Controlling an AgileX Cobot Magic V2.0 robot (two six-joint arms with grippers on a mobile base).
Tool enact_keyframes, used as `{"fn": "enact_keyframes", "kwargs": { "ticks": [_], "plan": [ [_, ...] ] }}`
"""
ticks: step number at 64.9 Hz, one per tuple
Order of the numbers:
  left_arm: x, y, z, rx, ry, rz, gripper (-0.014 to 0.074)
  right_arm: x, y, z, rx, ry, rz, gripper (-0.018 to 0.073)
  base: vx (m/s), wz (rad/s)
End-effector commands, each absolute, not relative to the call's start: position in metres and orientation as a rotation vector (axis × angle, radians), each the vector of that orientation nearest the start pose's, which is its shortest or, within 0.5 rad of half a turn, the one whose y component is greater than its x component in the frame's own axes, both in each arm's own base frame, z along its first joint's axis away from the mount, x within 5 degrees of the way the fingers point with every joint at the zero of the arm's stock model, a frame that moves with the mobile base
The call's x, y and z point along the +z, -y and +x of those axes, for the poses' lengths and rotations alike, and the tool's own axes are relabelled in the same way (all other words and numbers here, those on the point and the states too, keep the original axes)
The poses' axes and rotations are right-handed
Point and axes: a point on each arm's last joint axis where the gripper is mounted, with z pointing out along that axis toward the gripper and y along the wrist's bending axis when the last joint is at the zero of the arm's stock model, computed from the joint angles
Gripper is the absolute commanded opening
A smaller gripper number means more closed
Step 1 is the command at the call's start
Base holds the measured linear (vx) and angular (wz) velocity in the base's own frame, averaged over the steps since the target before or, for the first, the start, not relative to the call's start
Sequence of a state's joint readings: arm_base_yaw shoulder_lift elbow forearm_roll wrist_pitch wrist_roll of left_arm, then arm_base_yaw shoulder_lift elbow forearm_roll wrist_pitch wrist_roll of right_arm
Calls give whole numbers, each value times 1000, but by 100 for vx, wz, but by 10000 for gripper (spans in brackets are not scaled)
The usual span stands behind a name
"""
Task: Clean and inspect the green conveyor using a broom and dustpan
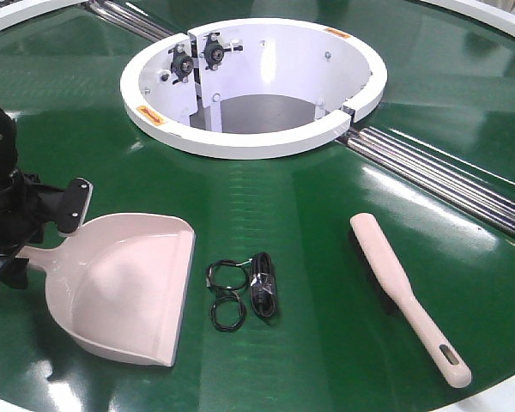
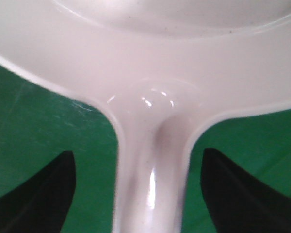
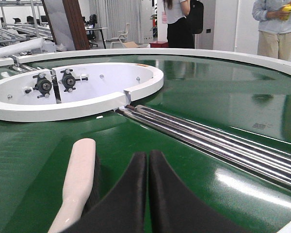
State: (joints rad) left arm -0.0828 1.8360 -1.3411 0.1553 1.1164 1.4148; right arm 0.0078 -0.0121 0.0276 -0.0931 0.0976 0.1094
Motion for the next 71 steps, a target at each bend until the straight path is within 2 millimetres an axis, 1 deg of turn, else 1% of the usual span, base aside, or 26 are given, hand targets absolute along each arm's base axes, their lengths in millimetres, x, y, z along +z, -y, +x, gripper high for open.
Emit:
{"fn": "enact_keyframes", "kwargs": {
  "ticks": [1, 8, 13, 16, 17, 23, 27, 30, 38, 44, 52, 61, 71],
  "plan": [
    [240, 18, 355, 291, -2208, 2203, 479, 202, 0, 56, 11, -1517, 9, -8, 0, 0],
    [239, 17, 352, 267, -2226, 2219, 399, 202, 0, 56, 11, -1517, 9, -8, 0, 0],
    [239, 17, 351, 255, -2235, 2229, 302, 202, 0, 56, 11, -1517, 9, -8, 0, 0],
    [240, 17, 350, 247, -2241, 2234, 218, 202, 0, 56, 11, -1517, 9, -8, 0, 0],
    [240, 17, 349, 247, -2242, 2234, 206, 202, 0, 56, 11, -1517, 9, -8, 0, 0],
    [242, 17, 347, 241, -2249, 2235, 59, 202, 0, 56, 11, -1517, 9, -8, 0, 0],
    [245, 20, 345, 241, -2242, 2247, -9, 202, 0, 56, 11, -1517, 9, -8, 0, 0],
    [248, 20, 344, 246, -2236, 2243, -8, 202, 0, 56, 11, -1517, 9, -8, 0, 0],
    [253, 30, 342, 262, -2213, 2246, -8, 202, 0, 56, 11, -1517, 9, -8, 0, 0],
    [254, 37, 339, 274, -2197, 2281, -8, 202, 0, 56, 11, -1517, 9, -8, 0, 0],
    [254, 44, 337, 276, -2263, 2230, -8, 202, 0, 56, 11, -1517, 9, -8, 0, 0],
    [255, 40, 337, 341, -2357, 2169, -8, 202, 0, 56, 11, -1517, 9, -8, 0, 0],
    [255, 39, 336, 348, -2364, 2174, -8, 202, 0, 56, 11, -1517, 9, -8, 0, 0]
  ]
}}
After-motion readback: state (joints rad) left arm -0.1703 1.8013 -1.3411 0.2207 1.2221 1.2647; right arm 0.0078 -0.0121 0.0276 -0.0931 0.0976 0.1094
